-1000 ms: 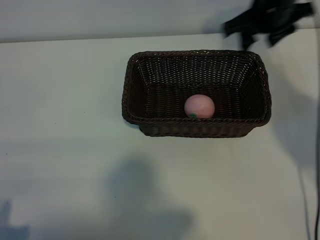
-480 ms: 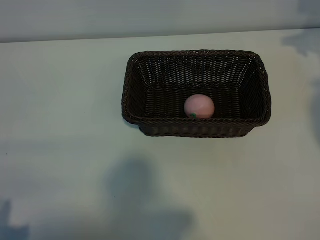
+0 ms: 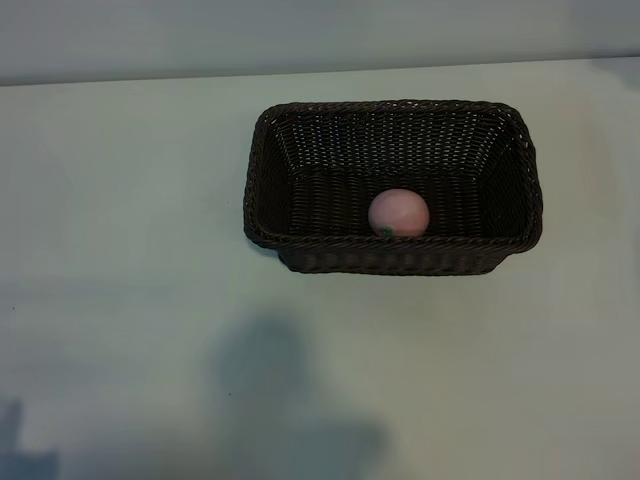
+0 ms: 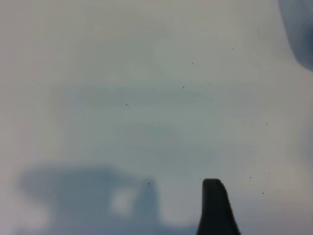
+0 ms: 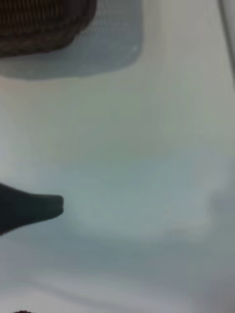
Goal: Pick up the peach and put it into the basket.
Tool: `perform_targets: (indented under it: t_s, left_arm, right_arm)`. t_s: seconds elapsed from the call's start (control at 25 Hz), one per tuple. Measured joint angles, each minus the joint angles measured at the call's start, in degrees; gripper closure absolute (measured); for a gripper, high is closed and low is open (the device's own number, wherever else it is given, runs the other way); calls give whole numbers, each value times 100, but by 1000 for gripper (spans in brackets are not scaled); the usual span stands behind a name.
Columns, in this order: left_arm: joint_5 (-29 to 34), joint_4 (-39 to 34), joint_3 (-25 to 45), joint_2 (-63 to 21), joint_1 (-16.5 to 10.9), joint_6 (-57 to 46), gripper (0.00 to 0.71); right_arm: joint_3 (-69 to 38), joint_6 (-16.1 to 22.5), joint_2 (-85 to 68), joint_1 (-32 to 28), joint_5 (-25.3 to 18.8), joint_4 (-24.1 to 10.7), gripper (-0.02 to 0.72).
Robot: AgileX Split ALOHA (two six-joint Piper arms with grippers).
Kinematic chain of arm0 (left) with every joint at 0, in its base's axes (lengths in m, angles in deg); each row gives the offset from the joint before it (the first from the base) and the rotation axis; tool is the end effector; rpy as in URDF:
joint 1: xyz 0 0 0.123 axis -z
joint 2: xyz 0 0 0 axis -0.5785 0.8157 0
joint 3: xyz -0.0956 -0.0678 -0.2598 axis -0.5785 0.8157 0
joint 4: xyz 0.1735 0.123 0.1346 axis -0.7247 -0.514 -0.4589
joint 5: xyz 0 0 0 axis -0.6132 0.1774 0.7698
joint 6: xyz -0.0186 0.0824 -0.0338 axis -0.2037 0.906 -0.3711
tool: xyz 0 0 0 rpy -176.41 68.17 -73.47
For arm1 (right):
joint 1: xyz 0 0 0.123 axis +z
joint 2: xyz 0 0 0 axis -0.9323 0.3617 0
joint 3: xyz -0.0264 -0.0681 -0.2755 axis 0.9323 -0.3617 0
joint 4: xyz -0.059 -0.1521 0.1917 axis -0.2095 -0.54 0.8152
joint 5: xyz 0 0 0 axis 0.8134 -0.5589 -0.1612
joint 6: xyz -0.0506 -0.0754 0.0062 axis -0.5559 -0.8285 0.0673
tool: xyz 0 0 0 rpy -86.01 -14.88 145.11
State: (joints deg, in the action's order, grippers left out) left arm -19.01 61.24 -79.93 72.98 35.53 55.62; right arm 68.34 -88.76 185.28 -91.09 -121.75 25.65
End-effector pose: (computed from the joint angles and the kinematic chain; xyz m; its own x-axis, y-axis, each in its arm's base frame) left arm -0.0078 -0.0017 0.2753 -0.4733 -0.0396 -0.8800 0.0003 0.9990 -0.0451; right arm 0.3625 -0.1334 0.3703 -0.8170 0.3145 -0.4833 0.2902 0.9485 0.1266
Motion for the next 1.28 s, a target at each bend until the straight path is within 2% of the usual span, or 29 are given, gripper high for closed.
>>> perform_targets:
  t_s: [0.2,0.4,0.52,0.76,0.88,0.96,1.16,1.28]
  left_arm:
    - [0,0,0,0,0,0,239]
    - [0,0,0,0,0,0,239]
    - [0,0,0,0,0,0,239]
    - [0,0,0,0,0,0,239]
    - [0,0,0,0,0,0,239]
    - [0,0,0,0,0,0,239]
    - [0,0,0,0,0,0,239]
    - [0,0,0,0,0,0,239]
  right_arm:
    - [-372,-48,-1172,-7,0,83,224]
    - [-1037,-86,-2347,-7,-6,89,224]
    - [-1531,-117,-3192,38,-1,206,226]
    - [-2590,-173,-5050,831,333,169,226]
    - [-2969,-40,-5872,1479,430,-111,226]
    - [-3180,117,-6295,1761,351,-501,226]
    - [-3712,582,-7397,2059,232,-1478,226]
    - [-4002,651,-8017,2065,238,-1737,226]
